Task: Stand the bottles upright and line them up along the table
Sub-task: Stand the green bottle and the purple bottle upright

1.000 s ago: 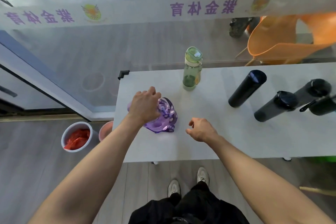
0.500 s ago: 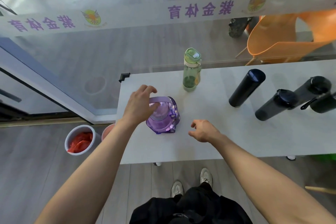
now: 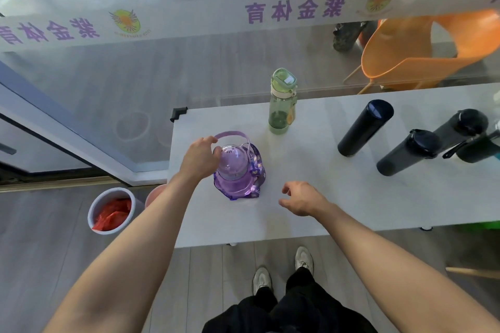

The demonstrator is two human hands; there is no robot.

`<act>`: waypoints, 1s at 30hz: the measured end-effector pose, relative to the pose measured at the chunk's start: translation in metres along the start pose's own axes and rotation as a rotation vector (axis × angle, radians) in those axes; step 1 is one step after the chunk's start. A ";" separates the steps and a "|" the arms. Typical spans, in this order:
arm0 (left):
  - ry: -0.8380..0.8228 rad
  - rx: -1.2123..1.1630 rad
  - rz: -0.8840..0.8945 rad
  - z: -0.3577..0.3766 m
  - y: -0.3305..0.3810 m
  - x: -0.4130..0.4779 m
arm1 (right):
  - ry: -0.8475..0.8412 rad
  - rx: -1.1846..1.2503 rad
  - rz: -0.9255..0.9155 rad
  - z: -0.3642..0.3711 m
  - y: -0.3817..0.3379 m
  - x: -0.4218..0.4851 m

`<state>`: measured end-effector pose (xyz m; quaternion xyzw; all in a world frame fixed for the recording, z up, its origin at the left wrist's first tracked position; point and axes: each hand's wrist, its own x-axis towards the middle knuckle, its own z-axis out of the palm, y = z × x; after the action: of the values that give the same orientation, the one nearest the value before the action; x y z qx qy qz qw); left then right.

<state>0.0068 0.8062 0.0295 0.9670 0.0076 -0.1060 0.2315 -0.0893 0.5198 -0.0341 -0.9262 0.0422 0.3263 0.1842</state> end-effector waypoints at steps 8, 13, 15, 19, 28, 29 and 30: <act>0.108 0.070 0.232 -0.024 0.027 -0.023 | 0.037 -0.033 0.017 -0.028 0.004 -0.019; -0.109 0.175 0.410 -0.017 0.070 -0.043 | 0.075 -0.082 0.018 -0.056 0.034 -0.048; -0.257 0.318 0.392 -0.005 0.086 -0.049 | 0.092 -0.067 0.040 -0.065 0.053 -0.061; -0.476 0.476 0.376 0.027 0.117 -0.060 | 0.140 -0.017 0.070 -0.080 0.095 -0.088; -0.426 0.591 0.445 0.101 0.252 -0.076 | 0.188 0.039 0.107 -0.113 0.240 -0.143; -0.410 0.596 0.447 0.110 0.270 -0.081 | 0.193 0.022 0.102 -0.120 0.260 -0.148; -0.397 0.596 0.450 0.118 0.289 -0.086 | 0.197 0.002 0.095 -0.128 0.279 -0.154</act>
<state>-0.0824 0.4982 0.0738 0.9300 -0.2794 -0.2346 -0.0441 -0.1899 0.2070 0.0659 -0.9505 0.1044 0.2420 0.1645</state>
